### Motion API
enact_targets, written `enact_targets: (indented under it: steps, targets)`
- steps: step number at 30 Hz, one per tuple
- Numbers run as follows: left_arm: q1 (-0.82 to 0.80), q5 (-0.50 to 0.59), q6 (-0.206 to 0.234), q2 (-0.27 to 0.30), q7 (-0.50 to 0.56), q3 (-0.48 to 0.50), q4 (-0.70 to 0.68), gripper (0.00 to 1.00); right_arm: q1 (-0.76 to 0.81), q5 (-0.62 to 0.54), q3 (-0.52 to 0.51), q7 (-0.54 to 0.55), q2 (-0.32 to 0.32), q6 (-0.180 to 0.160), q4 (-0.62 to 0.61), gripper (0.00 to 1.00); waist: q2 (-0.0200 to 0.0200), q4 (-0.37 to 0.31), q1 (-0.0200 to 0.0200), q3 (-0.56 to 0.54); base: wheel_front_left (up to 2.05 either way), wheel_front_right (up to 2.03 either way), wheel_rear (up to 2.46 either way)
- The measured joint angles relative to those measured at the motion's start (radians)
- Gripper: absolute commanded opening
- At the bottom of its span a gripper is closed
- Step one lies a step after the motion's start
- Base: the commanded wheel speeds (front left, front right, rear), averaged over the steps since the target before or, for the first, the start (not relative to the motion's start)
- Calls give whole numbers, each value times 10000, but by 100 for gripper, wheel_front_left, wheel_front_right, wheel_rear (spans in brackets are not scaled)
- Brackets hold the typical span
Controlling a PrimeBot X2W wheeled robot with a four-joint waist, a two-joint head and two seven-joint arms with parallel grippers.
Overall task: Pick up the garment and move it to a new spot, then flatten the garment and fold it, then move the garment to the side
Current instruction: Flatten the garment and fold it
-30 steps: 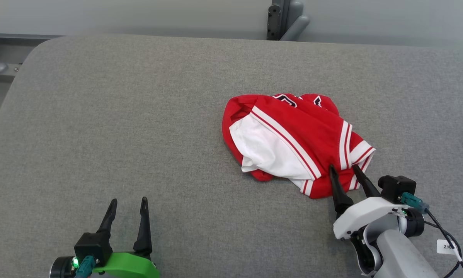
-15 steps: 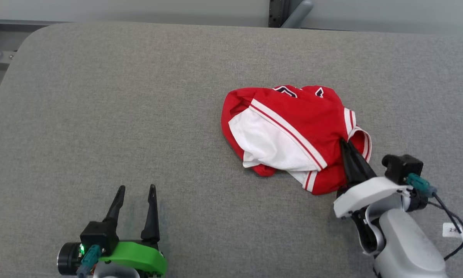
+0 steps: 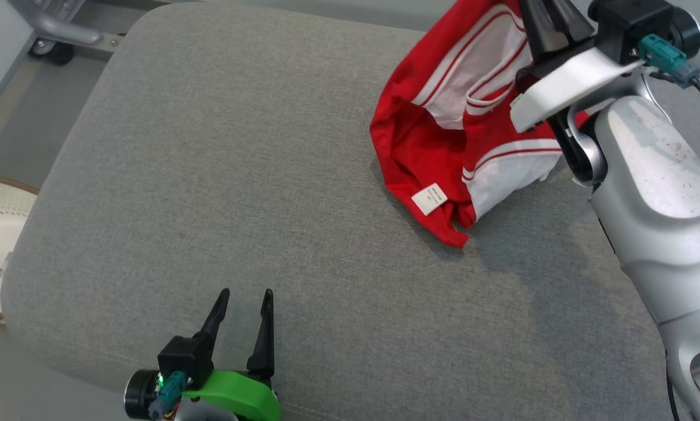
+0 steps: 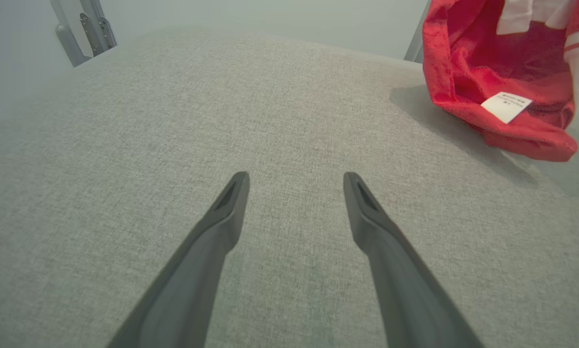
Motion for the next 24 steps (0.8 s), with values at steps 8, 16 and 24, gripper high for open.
enact_targets:
  steps: [8, 16, 24]
  targets:
    - [378, -13, 13, 6, 0, 234, 86, 100, 361, 341, 451, -4, -391, 4, -372, 0, 0, 426, 0, -327, 0, 0, 0]
    - [223, 326, -134, 0, 0, 330, 150, 100, 2708, 767, 194, 2, -895, 4, 2255, 100, 0, -269, 0, -450, 0, 0, 0]
    - [352, 477, -240, -4, 2, 485, 387, 100, 4133, 995, -407, 0, -393, 4, 2128, 100, 0, -1029, 0, -828, 0, 0, 0]
